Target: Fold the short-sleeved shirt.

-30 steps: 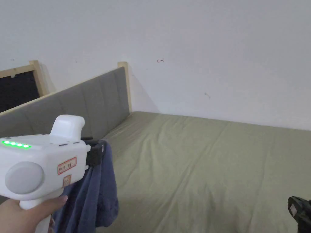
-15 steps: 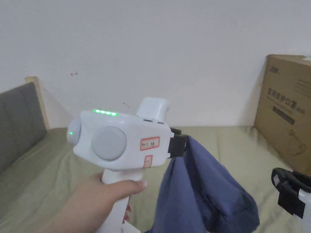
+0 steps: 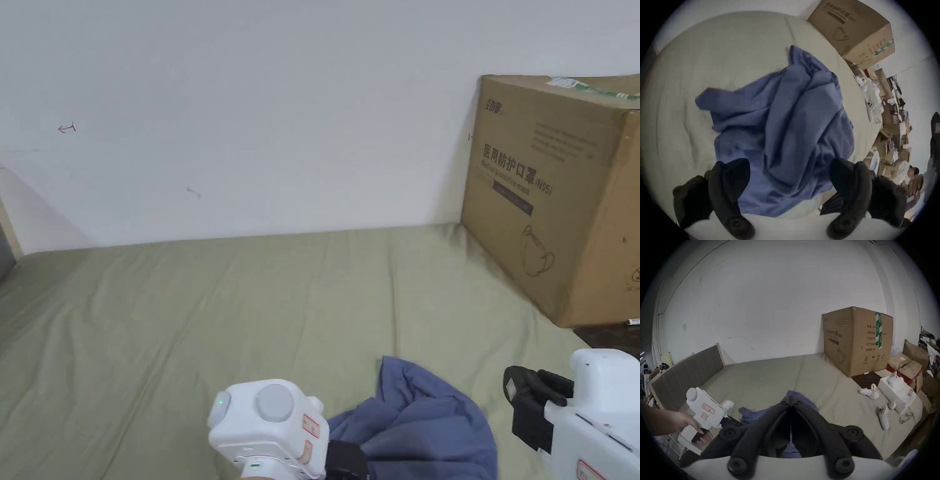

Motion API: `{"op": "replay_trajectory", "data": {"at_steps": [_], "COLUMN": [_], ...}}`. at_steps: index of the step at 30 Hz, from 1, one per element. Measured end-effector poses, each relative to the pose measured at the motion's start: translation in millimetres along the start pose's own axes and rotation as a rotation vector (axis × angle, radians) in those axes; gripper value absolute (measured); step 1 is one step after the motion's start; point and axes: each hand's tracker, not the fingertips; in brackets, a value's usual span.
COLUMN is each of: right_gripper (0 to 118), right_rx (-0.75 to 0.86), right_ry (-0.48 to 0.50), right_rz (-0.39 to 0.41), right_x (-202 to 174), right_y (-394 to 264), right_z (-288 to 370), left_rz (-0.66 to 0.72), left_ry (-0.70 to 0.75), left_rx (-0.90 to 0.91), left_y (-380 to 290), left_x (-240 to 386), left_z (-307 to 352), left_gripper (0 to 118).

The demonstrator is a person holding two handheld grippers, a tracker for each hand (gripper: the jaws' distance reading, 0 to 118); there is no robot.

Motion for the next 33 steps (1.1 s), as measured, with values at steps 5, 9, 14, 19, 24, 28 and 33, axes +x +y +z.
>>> {"op": "replay_trajectory", "data": {"at_steps": [5, 9, 14, 19, 24, 28, 33], "right_gripper": [0, 0, 0, 0, 0, 0, 0], "right_rx": [0.001, 0.067, 0.229, 0.324, 0.328, 0.326, 0.297], "right_ry": [0.022, 0.021, -0.029, -0.071, -0.092, -0.081, -0.063], "right_rz": [0.016, 0.04, 0.033, 0.008, 0.023, 0.029, 0.039], "right_x": [-11, -20, -28, -31, -35, -34, -30], "right_y": [7, 18, 26, 22, 19, 20, 20], "right_z": [-2, 7, 32, 50, 55, 55, 44], "left_rz": [0.038, -0.02, -0.079, -0.074, -0.005, -0.039, -0.055], "left_ry": [-0.014, 0.089, 0.228, 0.418, 0.284, 0.334, 0.186], "left_rx": [0.266, 0.765, 1.149, 1.288, 1.28, 1.296, 1.014], "left_y": [-12, -70, -150, -191, -199, -198, -127], "left_x": [-12, -9, -11, -7, -8, -2, -10], "left_z": [91, 170, 201, 213, 218, 219, 206], "left_gripper": [101, 102, 96, 0, 0, 0, 0]}}
